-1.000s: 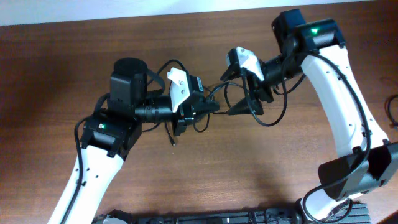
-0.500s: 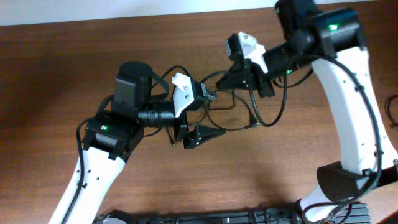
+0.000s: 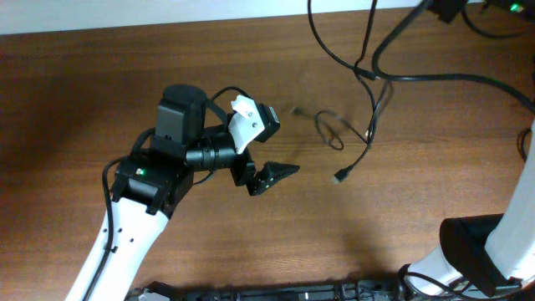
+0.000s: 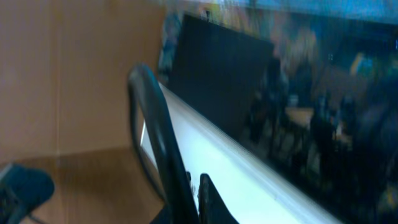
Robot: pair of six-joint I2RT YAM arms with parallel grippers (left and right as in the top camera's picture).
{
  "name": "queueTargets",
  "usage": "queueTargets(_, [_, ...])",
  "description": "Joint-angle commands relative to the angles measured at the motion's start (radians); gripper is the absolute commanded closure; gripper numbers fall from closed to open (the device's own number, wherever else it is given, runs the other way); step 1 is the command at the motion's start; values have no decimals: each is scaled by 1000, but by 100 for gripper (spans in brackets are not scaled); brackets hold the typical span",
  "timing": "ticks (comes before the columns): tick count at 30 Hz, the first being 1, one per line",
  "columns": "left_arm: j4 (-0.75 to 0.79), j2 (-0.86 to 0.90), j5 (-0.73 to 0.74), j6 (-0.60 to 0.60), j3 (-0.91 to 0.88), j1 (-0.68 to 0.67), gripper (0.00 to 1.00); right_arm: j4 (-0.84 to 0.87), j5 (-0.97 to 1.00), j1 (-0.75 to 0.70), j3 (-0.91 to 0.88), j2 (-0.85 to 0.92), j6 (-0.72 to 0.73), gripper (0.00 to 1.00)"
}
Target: Untangle cables
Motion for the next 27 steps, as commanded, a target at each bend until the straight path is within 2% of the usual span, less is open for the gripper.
queueTargets(1, [2, -9, -8, 5, 3, 2, 1, 95, -53, -2, 13, -15, 60, 96])
queueTargets(8, [2, -9, -8, 5, 3, 2, 1, 406, -6, -2, 13, -15, 55, 96])
queueTargets(10, [2, -9, -8, 5, 3, 2, 1, 499, 23, -2, 13, -15, -24, 96])
queueTargets(13, [2, -9, -8, 5, 3, 2, 1, 507, 107, -3, 13, -14, -108, 96])
queueTargets(17, [2, -9, -8, 5, 3, 2, 1, 364, 605, -51, 12, 26, -260, 96])
queueTargets(20, [2, -9, -8, 5, 3, 2, 1, 357, 1056, -116, 12, 101, -264, 96])
queueTargets(22, [2, -9, -8, 5, 3, 2, 1, 353, 1181, -165, 12, 146, -244, 96])
queueTargets(23, [2, -9, -8, 5, 3, 2, 1, 343, 1240, -200, 12, 177, -167, 96])
queueTargets(27, [2, -9, -8, 5, 3, 2, 1, 252, 1251, -294, 7, 241, 18, 96])
